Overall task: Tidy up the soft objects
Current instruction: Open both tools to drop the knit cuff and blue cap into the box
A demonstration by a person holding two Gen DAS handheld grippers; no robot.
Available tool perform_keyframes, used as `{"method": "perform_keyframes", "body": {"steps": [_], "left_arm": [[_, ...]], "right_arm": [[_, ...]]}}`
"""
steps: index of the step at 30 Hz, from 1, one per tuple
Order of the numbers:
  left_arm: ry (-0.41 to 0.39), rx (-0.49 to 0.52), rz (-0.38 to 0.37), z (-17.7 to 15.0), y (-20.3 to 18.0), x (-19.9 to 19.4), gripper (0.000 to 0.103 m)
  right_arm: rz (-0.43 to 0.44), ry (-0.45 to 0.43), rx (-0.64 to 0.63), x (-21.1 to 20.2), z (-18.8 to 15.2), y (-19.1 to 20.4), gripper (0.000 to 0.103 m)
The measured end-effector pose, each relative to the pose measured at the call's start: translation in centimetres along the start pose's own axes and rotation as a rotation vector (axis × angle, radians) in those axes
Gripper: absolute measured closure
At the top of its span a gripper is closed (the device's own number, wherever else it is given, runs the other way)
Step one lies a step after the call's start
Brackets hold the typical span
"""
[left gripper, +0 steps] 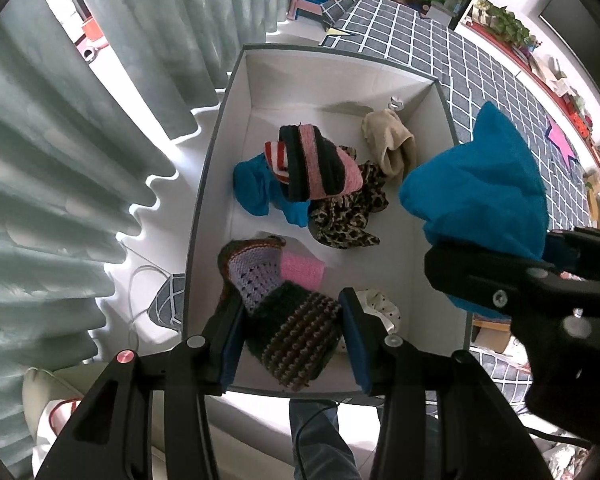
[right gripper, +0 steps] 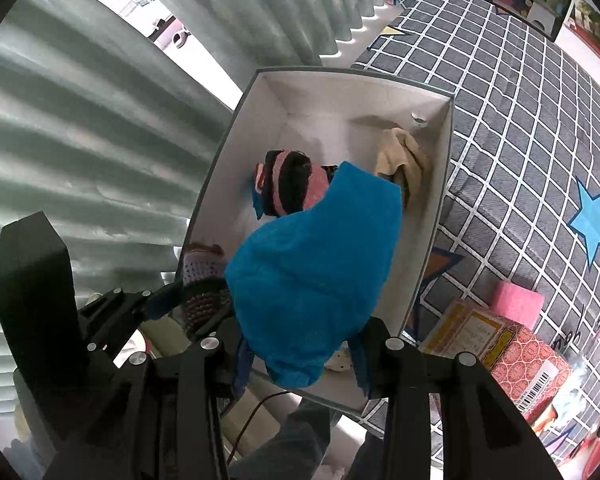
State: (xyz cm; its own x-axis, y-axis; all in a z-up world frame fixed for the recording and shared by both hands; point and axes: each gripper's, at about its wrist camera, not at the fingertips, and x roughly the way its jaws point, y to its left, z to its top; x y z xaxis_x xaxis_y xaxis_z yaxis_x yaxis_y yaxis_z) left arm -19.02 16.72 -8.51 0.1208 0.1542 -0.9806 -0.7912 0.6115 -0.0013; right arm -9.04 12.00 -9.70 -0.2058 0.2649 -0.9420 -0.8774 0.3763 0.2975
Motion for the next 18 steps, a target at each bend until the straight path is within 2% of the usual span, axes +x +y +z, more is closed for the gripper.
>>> {"method": "perform_keyframes", "body": {"steps": [4,7,8,10,14,15,16,18], "left_arm": [[-0.004,-0.001,-0.004,0.0,-0.2,0.0,0.051],[-0.014,-0.006,-0.004,-0.1,-0.1,-0.2,0.037],[-0.017,-0.008,-0.007,-0.2,-0.1,-0.3,0.029],[-0.022,-0.012,-0.018,-0.2,-0.1,-0.5,0.021],[-0.032,-0.043,-0.049,-0.2,0.1,-1.1,0.015],[-0.033,-0.055,-0.06,-0.2,0.2,-1.2,0.014],[-0.03,-0.066,-0.076,-0.1,0.3,-1.4,0.014],[-0.025,-0.074,-0.093,0.0,0.3,-1.6,0.007]], "right_arm": [[0.0,0.004,0.003,0.1,0.0,-0.1,0.06],[0.005,0.005,0.005,0.1,-0.1,-0.1,0.057],[0.006,0.004,0.005,0.1,-0.1,-0.2,0.05],[0.007,-0.007,0.009,-0.2,-0.2,-0.2,0.035],[-0.001,-0.03,0.016,-1.0,-0.3,-0.5,0.03],[-0.01,-0.037,0.02,-1.2,-0.3,-0.6,0.017],[-0.032,-0.045,0.023,-1.6,-0.3,-0.7,0.008],[-0.046,-0.065,0.034,-2.3,-0.3,-1.1,0.005]]}}
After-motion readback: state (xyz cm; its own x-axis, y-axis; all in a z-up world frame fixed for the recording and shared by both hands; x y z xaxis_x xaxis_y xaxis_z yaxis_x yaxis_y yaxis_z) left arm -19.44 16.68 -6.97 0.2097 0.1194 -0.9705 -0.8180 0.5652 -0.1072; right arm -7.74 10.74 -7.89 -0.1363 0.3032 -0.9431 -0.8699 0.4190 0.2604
